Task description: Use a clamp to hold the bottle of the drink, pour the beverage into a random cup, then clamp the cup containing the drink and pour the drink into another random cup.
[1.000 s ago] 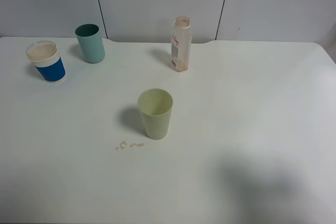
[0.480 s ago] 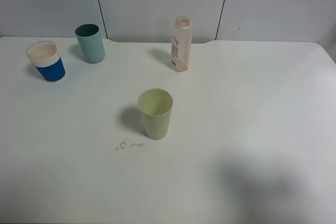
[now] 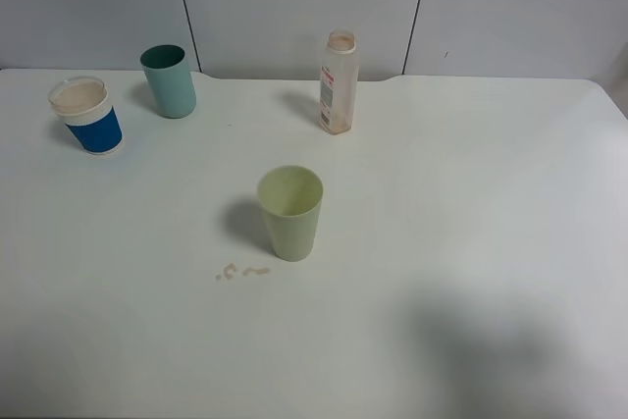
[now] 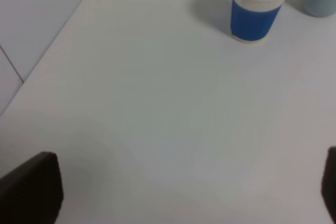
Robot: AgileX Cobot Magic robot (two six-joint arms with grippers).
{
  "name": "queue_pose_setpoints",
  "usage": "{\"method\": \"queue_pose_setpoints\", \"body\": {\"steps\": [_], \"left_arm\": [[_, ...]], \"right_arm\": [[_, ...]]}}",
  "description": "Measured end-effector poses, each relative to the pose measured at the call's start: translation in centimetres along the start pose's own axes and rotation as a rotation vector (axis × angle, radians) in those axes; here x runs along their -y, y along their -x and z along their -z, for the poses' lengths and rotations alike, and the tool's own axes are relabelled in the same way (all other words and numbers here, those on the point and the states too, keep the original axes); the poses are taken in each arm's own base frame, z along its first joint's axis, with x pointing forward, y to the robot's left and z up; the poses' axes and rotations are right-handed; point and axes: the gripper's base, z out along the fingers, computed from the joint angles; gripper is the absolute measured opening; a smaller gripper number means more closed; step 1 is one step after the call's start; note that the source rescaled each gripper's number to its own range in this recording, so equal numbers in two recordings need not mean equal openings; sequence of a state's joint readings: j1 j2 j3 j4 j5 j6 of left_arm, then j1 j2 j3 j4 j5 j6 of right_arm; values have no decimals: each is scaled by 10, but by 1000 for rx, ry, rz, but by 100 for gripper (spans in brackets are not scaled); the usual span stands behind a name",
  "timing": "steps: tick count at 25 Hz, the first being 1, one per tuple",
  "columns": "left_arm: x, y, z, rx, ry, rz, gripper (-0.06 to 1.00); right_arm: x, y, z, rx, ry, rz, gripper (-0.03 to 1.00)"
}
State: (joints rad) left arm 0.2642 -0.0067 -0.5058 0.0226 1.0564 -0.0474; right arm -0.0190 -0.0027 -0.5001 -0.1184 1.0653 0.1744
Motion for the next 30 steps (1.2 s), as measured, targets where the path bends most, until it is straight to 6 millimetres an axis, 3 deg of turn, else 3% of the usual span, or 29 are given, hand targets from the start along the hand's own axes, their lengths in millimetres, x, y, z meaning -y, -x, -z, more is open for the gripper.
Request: {"method": "queue_pose_setpoints", "body": {"steps": [19,30], "left_arm": [[-1,0,0,-5,-178,-91,100],[-1,0,0,-3,-188,-106,100]], "right_arm": [[0,0,0,0,0,0,100],[0,0,0,0,0,0,100]]}}
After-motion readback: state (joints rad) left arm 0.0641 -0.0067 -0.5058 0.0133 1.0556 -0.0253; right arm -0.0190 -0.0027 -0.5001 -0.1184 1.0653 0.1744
